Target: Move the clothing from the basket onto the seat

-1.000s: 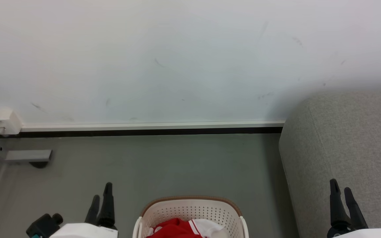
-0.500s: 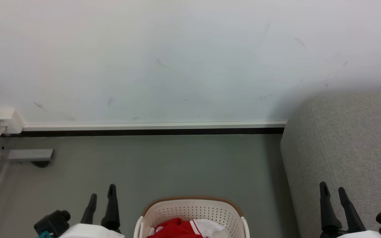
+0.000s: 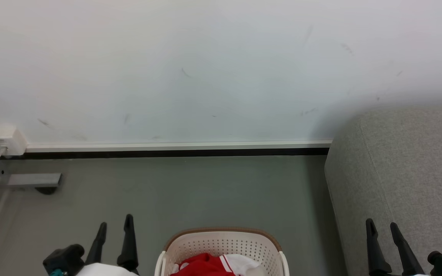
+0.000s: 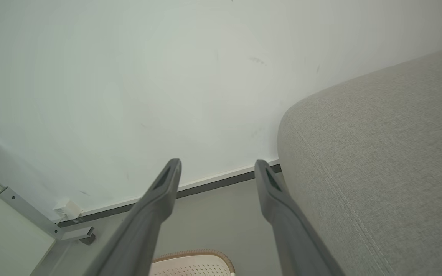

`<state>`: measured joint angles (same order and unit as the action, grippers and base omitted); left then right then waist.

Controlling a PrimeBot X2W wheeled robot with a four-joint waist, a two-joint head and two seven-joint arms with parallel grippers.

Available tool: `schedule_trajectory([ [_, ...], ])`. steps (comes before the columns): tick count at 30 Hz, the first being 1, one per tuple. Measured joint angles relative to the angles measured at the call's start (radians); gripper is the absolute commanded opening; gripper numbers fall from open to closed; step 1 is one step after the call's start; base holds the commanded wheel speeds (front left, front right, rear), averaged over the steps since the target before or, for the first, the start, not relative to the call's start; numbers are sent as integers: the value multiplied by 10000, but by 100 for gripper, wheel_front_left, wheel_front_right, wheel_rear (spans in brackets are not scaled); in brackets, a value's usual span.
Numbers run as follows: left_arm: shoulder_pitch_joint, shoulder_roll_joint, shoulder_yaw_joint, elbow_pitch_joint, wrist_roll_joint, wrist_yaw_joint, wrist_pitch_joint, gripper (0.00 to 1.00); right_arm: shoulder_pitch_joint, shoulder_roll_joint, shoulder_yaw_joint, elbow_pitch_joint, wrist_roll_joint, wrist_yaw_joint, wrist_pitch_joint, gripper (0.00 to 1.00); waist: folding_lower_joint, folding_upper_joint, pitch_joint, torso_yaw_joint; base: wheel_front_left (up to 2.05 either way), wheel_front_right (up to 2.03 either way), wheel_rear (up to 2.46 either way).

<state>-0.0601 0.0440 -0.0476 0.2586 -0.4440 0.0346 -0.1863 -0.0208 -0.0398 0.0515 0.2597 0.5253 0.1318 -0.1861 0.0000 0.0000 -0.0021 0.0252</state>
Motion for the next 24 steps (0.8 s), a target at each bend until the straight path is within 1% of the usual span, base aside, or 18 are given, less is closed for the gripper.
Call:
schedule_trajectory([
  [5,1,2,52,17,616,-92,-98,100,13,-8,27,36,-412,0,-100,100,0,0,4,1,0,0,0],
  [9,1,4,73,4,1139,-274,-190,100,13,-13,35,73,-652,0,-182,100,0,0,-1,15,0,0,0],
  [14,11,8,161,-42,1452,-533,-282,100,15,-21,65,115,-1012,0,-284,100,0,0,-10,41,0,0,0],
  [24,102,19,456,71,2445,-961,-458,100,28,-36,153,150,-1565,0,-500,100,0,0,-8,90,0,0,0],
])
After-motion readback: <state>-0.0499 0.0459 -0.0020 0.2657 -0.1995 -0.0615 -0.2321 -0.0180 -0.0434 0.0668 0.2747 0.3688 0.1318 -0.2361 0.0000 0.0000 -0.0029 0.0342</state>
